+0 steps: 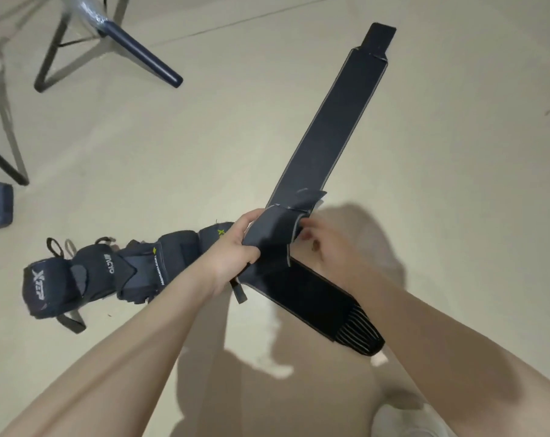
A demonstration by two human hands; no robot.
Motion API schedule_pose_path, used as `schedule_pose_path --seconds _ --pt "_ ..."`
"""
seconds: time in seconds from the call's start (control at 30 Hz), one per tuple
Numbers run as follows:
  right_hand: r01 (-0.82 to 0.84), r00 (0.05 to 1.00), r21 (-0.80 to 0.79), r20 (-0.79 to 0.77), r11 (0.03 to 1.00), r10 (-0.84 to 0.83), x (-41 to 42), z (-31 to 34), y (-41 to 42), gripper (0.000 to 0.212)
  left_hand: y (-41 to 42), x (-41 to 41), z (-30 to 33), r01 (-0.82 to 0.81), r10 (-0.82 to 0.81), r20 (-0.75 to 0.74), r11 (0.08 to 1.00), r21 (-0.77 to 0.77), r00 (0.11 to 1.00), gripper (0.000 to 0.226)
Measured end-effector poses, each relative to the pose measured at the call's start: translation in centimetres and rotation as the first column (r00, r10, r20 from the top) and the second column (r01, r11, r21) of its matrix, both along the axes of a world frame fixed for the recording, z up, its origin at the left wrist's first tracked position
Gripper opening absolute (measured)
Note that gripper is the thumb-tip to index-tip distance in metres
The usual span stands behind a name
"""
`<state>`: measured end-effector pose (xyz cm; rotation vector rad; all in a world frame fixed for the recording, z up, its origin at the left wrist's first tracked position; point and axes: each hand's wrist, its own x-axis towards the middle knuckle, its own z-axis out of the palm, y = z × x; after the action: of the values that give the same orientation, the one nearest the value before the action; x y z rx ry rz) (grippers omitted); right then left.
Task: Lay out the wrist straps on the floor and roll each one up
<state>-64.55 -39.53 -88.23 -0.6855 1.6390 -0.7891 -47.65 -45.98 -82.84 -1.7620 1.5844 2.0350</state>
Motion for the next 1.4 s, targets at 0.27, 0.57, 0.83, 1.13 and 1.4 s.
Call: schedule_pose_path --seconds 0.27,0.57,0.83,1.13,1.4 --pt "0.201 0.976 0.094 0.069 0.975 -0.207 -1.7 1.8 -1.0 0.013 1.4 0.3 -0.2 0.072 -0.073 0.009 0.994 0.078 0.997 0.043" --pt "0.298 0.951 0.154 -0.129 0.942 -0.280 0.9 -0.2 -6.0 0.021 3.9 2.4 -1.4 0.062 -0.053 -0.158 0.997 0.054 0.986 0.019" --pt "-0.221 0.629 0.230 -0.709 0.948 0.319 0.8 -2.2 -5.0 0.033 1.7 0.6 -1.8 -0.135 0.133 0.021 0.976 0.169 0.991 0.018" --pt "-0.189 0.578 0.277 -0.744 0.942 0.335 -6.4 -1.9 -5.6 0.058 1.8 -3.4 -2.8 0.226 -0.233 0.150 0.972 0.059 0.961 0.032" --pt "0.044 0.827 0.001 -0.561 0.999 -0.036 -7.0 -1.8 -6.4 0.011 0.2 -7.8 -6.5 0.407 -0.301 0.295 0.808 -0.426 0.907 0.065"
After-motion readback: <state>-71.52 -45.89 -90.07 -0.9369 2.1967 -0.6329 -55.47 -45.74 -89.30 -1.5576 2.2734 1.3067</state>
